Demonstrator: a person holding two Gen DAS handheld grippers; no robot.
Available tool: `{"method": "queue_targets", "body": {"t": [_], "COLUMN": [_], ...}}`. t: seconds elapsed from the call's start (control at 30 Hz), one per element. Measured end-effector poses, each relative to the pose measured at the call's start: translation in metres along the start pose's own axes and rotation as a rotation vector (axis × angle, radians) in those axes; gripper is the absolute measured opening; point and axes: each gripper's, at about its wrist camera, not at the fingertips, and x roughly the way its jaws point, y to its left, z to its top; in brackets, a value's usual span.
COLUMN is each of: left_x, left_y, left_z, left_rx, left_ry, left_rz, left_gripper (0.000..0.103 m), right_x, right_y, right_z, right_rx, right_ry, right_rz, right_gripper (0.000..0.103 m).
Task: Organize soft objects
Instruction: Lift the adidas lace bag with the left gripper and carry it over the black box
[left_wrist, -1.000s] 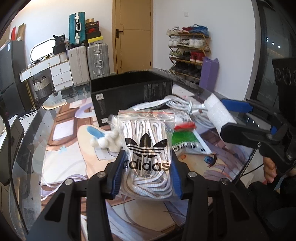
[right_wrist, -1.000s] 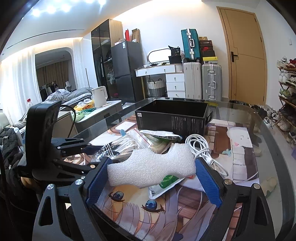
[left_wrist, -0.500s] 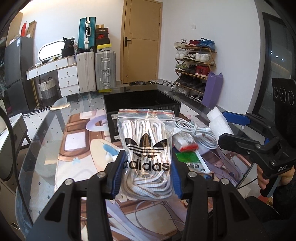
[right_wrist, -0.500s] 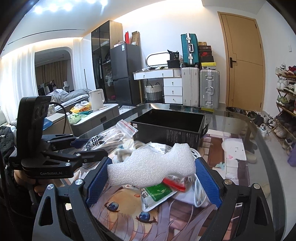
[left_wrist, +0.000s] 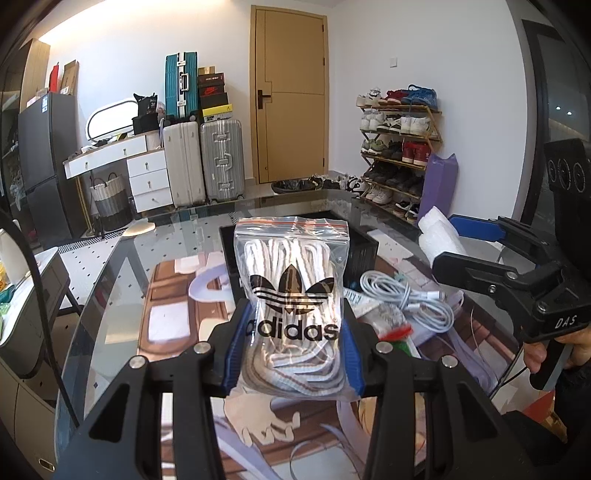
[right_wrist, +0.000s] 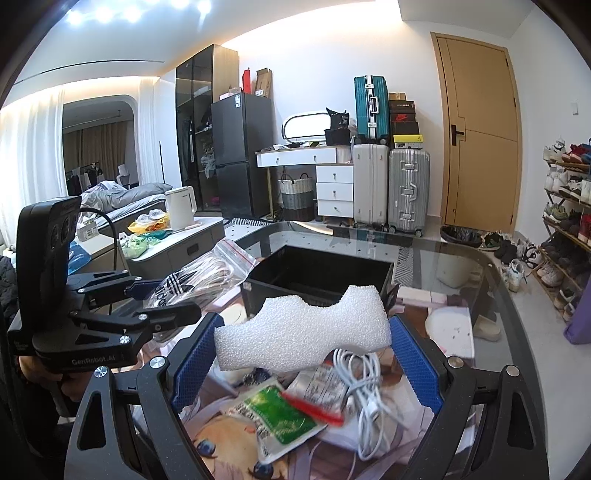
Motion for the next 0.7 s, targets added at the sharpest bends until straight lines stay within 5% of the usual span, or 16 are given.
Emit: {"method": "queue_targets", "body": {"t": [0.7], "left_x": [0.049], "left_y": [0.017], "left_z": [0.035], "left_rx": [-0.04], "left_ry": [0.031], "left_rz": [-0.026], "left_gripper": [0.044], "right_x": [0.039], "right_y": [-0.017], "right_z": [0.035], "right_rx": [0.009], "right_ry": [0.018], "right_rz": [0.013], "right_gripper": [0.092]}}
